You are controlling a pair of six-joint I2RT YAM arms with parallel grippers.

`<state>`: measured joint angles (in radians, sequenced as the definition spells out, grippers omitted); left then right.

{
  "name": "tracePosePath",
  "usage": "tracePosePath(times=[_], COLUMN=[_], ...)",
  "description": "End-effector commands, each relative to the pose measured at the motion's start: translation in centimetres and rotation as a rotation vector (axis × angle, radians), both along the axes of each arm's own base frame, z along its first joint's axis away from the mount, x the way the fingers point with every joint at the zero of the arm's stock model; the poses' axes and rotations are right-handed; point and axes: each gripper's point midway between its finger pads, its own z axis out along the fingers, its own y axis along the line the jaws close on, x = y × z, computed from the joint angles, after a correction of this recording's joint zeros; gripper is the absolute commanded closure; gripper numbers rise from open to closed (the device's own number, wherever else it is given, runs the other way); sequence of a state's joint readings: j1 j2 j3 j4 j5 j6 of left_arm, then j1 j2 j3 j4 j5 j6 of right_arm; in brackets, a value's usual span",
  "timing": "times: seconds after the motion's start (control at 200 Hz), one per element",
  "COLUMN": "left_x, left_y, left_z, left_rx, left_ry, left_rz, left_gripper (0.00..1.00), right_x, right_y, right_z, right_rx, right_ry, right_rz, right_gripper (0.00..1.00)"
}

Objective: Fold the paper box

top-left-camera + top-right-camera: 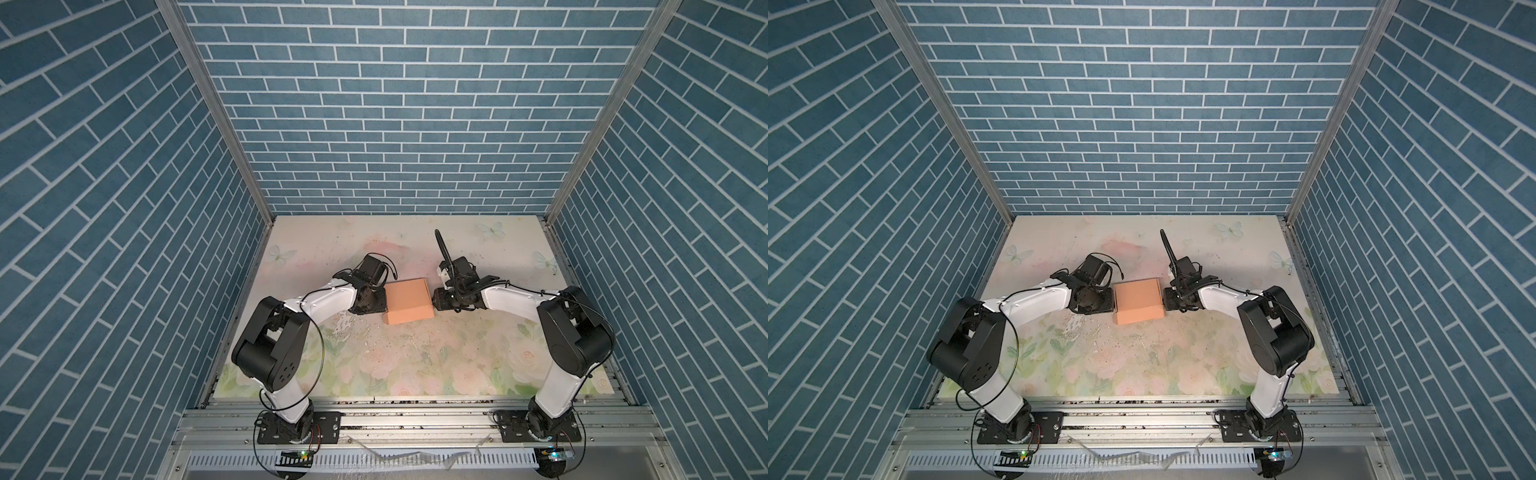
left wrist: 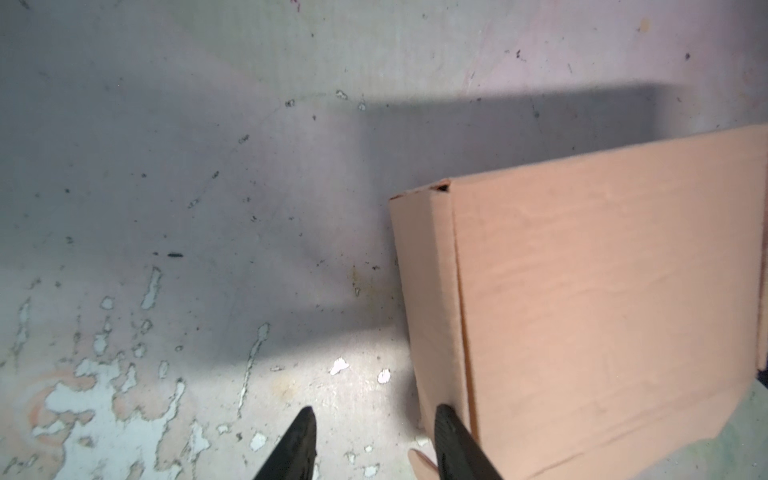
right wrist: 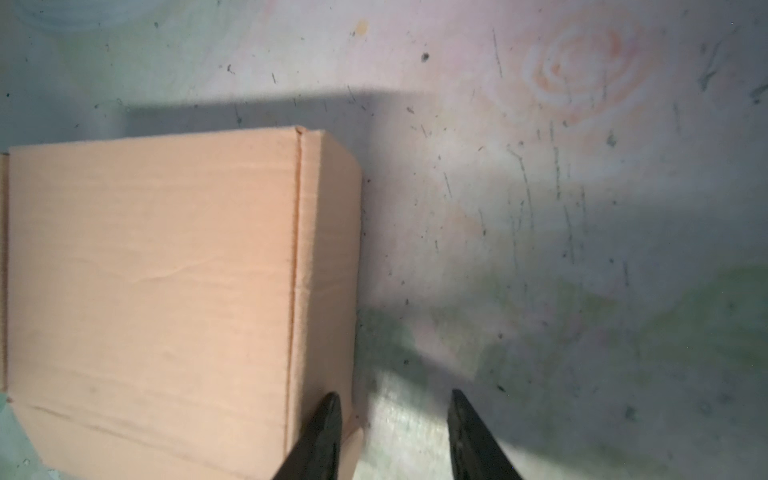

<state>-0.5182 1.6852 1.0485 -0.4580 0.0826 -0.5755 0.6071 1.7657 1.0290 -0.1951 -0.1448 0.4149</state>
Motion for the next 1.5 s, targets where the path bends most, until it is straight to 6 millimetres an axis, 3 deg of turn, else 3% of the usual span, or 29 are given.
tracePosePath(times=[0.0,0.275,0.57,0.995,1.496], left_x=[-0.5,-1.8,-3.5,-3.8,-4.8], left_y=[0.5,1.2,-2.5,-5.6,-3.0], left_z=[0.3,1.8,3.1,1.8,1.0], left_rx=[0.007,-0.023,-0.251,-0.280,-0.148], left_ry=[-0.003,-0.023,-0.073,-0.054,-0.051], left_rz=[-0.011,0.004,-0.003,-0.048,-0.039], left_gripper=[0.51,0.51,0.54,0.55,0.55], right_x=[0.3,-0.5,-2.7,-3.6,-4.0], right_y=[-0.4,-2.3,-0.8,1.2,1.2], right_z=[1.8,3.2,4.7,3.1,1.7], right_rx=[0.006,-0.006,0.185,0.296,0.271], right_ry=[-0.044,-0.088,-0.042,0.021,0.031], right_rz=[-0.039,-0.093,-0.104,-0.080,-0.052], right_gripper=[0.56,0.56,0.57,0.57,0.57])
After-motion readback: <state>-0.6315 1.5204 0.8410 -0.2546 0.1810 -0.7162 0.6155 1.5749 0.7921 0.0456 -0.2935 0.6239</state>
